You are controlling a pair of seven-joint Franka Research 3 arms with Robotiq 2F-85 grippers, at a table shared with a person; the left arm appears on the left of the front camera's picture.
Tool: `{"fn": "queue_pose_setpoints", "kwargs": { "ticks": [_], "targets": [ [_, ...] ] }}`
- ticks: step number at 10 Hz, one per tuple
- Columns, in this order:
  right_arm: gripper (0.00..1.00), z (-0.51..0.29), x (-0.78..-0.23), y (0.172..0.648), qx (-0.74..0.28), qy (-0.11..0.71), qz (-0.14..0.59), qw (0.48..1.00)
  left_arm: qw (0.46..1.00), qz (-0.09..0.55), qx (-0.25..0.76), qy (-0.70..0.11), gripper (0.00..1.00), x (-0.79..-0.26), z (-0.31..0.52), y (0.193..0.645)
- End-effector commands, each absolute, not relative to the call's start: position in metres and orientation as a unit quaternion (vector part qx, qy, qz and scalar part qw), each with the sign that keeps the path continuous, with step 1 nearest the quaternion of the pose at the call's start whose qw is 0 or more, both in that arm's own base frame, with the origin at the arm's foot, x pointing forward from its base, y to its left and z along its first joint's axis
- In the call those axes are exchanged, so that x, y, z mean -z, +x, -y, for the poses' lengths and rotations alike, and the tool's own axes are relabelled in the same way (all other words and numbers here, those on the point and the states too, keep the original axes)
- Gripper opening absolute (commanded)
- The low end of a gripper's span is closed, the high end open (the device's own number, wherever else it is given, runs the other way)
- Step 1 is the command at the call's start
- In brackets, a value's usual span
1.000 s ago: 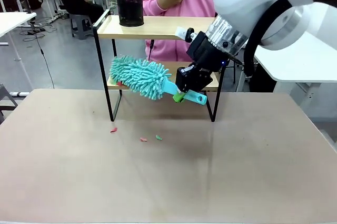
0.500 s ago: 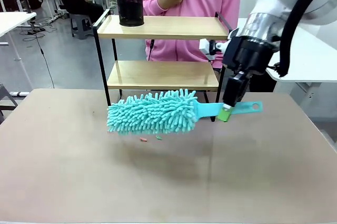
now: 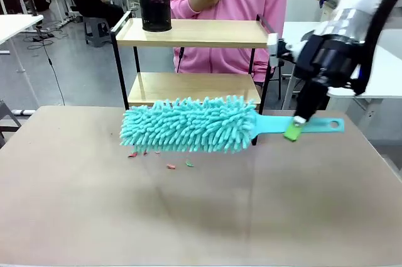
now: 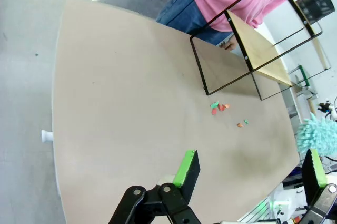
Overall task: Clean the shelf.
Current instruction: Clean the remaining tier of the Shelf with the Duster once objects are removed.
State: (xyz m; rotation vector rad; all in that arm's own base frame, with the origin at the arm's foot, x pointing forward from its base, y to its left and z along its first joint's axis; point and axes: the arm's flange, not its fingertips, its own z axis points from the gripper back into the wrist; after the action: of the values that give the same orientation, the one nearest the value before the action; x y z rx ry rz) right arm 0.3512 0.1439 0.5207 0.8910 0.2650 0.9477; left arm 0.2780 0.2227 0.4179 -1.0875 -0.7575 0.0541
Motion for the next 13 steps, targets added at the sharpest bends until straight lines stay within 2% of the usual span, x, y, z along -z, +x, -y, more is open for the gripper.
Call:
{"fn": "queue_pose_setpoints", "kwargs": {
  "ticks": [1, 3, 4, 5, 6, 7, 9, 10, 11, 12, 13],
  "targets": [
    [0.00, -0.056, -0.540, 0.310, -0.396, 0.539, -0.084, 0.739, 0.782, 0.363, -0.016, -0.506, 1.00, -0.418, -0.222, 0.279],
    [0.00, 0.051, -0.555, 0.253, -0.312, 0.611, 0.074, 0.724, 0.782, 0.363, -0.016, -0.506, 1.00, -0.418, -0.222, 0.279],
    [0.00, 0.091, -0.552, 0.226, -0.244, 0.619, 0.170, 0.727, 0.782, 0.363, -0.016, -0.506, 1.00, -0.418, -0.222, 0.279],
    [0.00, 0.118, -0.541, 0.207, -0.159, 0.623, 0.251, 0.723, 0.782, 0.363, -0.016, -0.506, 1.00, -0.418, -0.222, 0.279],
    [0.00, 0.133, -0.522, 0.194, -0.036, 0.613, 0.291, 0.733, 0.782, 0.363, -0.016, -0.506, 1.00, -0.418, -0.222, 0.279],
    [0.00, 0.138, -0.504, 0.194, 0.026, 0.623, 0.282, 0.729, 0.782, 0.363, -0.016, -0.506, 1.00, -0.418, -0.222, 0.279],
    [0.00, 0.135, -0.475, 0.201, 0.206, 0.563, 0.215, 0.771, 0.782, 0.363, -0.016, -0.506, 1.00, -0.418, -0.222, 0.279],
    [0.00, 0.125, -0.469, 0.211, 0.228, 0.549, 0.195, 0.780, 0.782, 0.363, -0.016, -0.506, 1.00, -0.418, -0.222, 0.279],
    [0.00, 0.104, -0.470, 0.232, 0.218, 0.508, 0.165, 0.817, 0.782, 0.363, -0.016, -0.506, 1.00, -0.418, -0.222, 0.279],
    [0.00, 0.196, -0.479, 0.205, 0.109, 0.551, 0.216, 0.799, 0.782, 0.363, -0.016, -0.506, 1.00, -0.418, -0.222, 0.279],
    [0.00, 0.196, -0.479, 0.205, 0.109, 0.551, 0.216, 0.799, 0.782, 0.363, -0.016, -0.506, 1.00, -0.418, -0.222, 0.279]
  ]
}}
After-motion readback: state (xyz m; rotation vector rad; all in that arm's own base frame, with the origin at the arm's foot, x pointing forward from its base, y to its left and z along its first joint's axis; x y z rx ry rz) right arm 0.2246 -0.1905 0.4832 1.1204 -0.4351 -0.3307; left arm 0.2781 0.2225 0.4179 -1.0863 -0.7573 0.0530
